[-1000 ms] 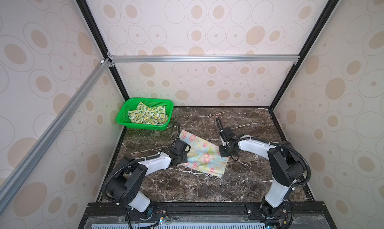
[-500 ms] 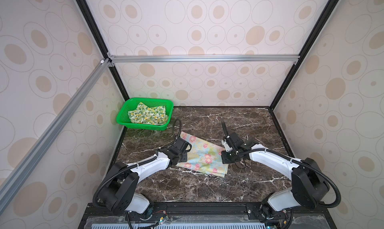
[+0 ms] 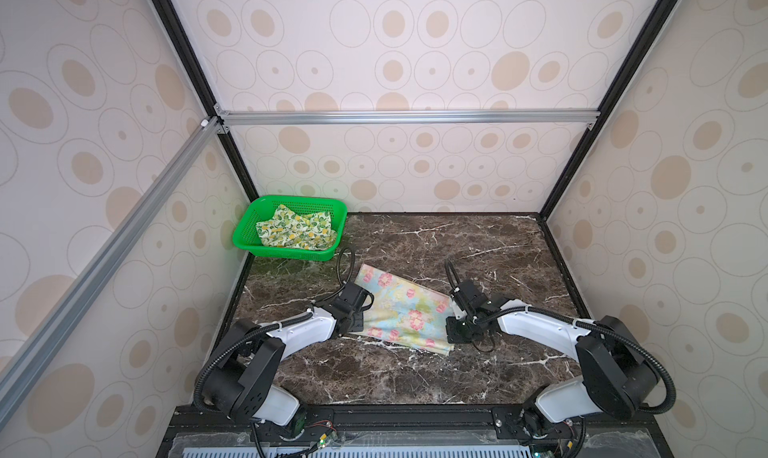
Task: Fold and stack skirts
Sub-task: Rotate the skirt at the center of the table, then smooth out the skirt at the center of the table.
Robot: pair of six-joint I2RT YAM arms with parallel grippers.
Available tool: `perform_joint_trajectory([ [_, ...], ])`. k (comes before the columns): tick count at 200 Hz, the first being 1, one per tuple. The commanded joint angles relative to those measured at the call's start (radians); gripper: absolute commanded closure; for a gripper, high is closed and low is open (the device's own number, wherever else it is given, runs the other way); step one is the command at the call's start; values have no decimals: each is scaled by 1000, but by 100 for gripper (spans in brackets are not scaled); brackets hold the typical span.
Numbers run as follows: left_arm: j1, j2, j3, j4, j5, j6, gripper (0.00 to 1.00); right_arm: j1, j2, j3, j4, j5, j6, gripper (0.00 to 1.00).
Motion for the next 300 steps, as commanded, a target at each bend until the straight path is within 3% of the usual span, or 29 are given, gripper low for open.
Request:
perform_joint_trajectory([
  [1, 7, 6, -30, 11, 21, -7, 71, 7, 15, -9, -36, 36, 5, 100],
  [44, -8, -68, -111, 29, 95, -84, 72, 3, 76, 67, -95, 127, -57, 100],
  [107, -130, -253, -192, -17, 153, -268, 72, -13, 126, 220, -158, 187, -159, 100],
  [151, -134, -361, -90, -169, 39, -232, 68, -13, 45, 298, -257, 213, -180, 100],
  [176, -123, -294, 14, -169, 9, -180, 67, -12, -17, 268, -234, 137, -144, 100],
  [229, -100, -54, 147, 27, -12, -120, 69, -12, -64, 132, -113, 35, -31, 100],
  [300, -7, 177, 251, 154, 41, -63, 73, 1, -86, 0, -32, -10, 53, 100],
])
